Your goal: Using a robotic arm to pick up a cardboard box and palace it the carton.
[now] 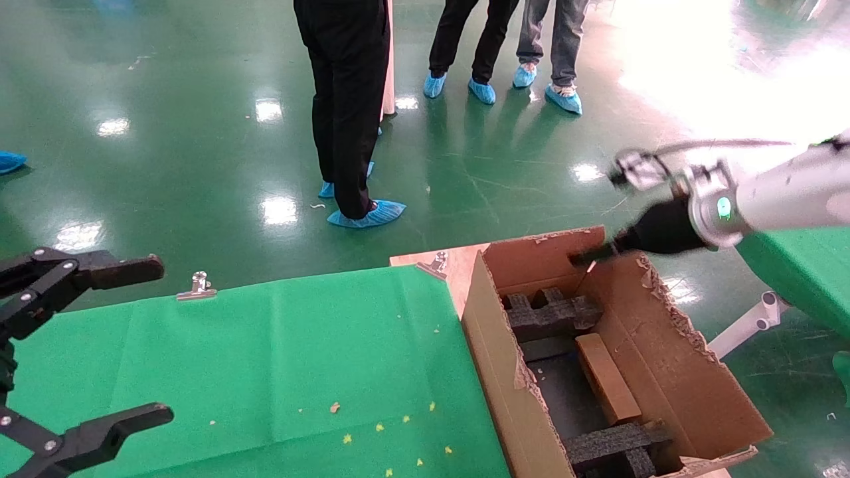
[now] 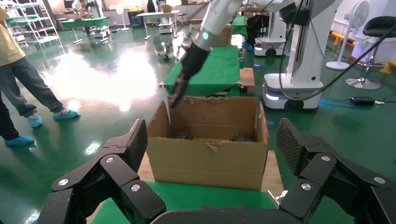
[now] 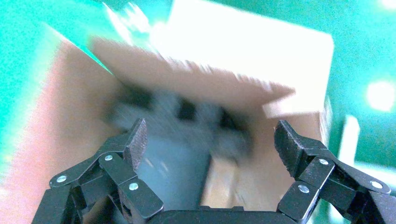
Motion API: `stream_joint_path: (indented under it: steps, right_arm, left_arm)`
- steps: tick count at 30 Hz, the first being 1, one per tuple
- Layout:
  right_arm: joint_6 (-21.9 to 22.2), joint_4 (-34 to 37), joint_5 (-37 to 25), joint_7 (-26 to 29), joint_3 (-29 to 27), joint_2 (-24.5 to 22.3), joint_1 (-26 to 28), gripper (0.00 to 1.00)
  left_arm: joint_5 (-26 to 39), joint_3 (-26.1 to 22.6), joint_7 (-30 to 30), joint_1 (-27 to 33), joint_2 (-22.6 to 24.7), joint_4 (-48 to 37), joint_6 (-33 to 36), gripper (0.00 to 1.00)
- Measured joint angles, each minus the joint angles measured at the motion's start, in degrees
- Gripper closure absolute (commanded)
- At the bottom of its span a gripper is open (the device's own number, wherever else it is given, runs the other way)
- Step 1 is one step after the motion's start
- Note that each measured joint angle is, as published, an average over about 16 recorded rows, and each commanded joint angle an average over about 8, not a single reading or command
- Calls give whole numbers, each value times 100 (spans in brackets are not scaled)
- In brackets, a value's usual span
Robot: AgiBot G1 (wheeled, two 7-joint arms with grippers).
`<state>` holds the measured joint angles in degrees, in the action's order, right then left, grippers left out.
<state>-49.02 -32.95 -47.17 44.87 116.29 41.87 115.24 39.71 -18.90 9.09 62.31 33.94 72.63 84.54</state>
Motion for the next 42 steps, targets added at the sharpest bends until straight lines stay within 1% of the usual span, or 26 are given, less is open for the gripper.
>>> stream_joint_path:
  steps: [6,13,17,23,28,32,36,42]
  right_arm:
    - [-39,-1006,368,-548,-409,-405,422,0]
    - [-345,-2013,965,-1159,-884,-888,606,0]
    - [-543,-2343,1258,-1383,-1076,-1068,612,0]
    - [-695,-2500,1446,-1500,-1220,-1158,570,0]
    - [-780,-2539,1445,-1545,-1436,-1150,422,0]
    - [-869,-2570,1390,-1605,-1744,-1121,204,0]
    - [-1025,-2658,1345,-1706,-2205,-1099,-104,0]
    - [-1307,-2807,1258,-1888,-3037,-1055,-664,0]
  left_arm:
    - [0,-1,0,0,0,0,0,0]
    - [-1,-1,-1,0,-1,0,-1,0]
    - [-2,-1,-1,0,-1,-1,-2,0]
    - [-3,-1,-1,-1,-1,-1,-3,0]
    - [-4,-1,-2,0,-2,-2,-3,0]
    - [-4,-2,-2,0,-2,-2,-3,0]
    - [-4,-2,-2,0,-2,-2,-3,0]
    - [-5,-3,-3,0,-2,-3,-3,0]
